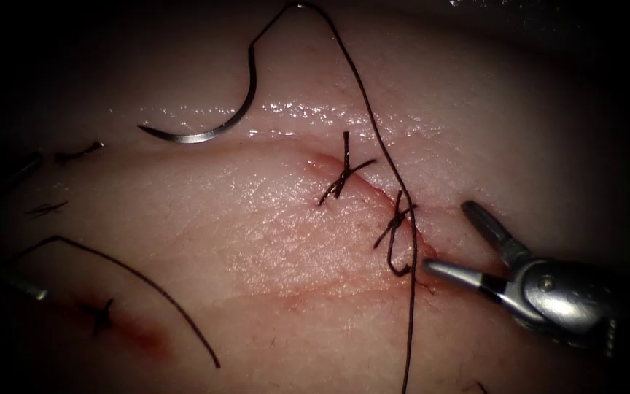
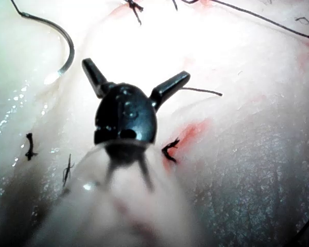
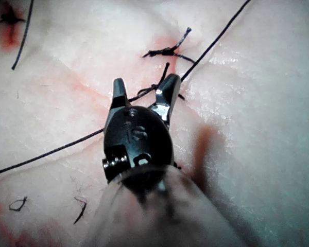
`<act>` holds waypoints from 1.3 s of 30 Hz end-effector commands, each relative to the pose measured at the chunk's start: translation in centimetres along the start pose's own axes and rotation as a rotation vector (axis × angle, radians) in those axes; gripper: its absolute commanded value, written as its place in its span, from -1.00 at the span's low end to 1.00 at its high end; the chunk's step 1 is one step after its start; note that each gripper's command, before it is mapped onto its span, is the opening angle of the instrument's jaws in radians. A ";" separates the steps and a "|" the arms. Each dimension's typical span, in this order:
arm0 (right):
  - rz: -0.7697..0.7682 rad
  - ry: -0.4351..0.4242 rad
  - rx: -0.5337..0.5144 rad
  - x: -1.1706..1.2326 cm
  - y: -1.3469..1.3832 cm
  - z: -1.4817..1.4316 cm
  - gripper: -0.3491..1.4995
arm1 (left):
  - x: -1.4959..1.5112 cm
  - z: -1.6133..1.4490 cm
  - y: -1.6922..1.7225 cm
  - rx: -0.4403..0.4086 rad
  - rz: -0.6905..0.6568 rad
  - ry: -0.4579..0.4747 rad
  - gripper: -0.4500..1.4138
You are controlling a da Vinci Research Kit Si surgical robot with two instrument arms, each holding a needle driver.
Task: Wound Closure
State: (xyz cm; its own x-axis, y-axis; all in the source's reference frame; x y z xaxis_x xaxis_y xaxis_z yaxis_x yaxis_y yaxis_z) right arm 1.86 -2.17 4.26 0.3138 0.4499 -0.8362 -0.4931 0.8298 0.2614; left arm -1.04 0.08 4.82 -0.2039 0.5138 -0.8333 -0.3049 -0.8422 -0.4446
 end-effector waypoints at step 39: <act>-0.260 -0.078 0.100 0.13 -0.02 -0.14 0.62 | -1.06 2.98 0.39 0.013 0.388 -0.226 0.21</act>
State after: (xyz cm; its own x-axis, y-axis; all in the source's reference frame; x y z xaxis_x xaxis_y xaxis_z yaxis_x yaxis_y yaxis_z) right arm 1.72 -2.16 4.04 0.4840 0.2391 -0.8417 -0.3076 0.9470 0.0922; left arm -3.67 -0.29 6.45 -0.5023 0.1848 -0.8447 -0.1752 -0.9784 -0.1099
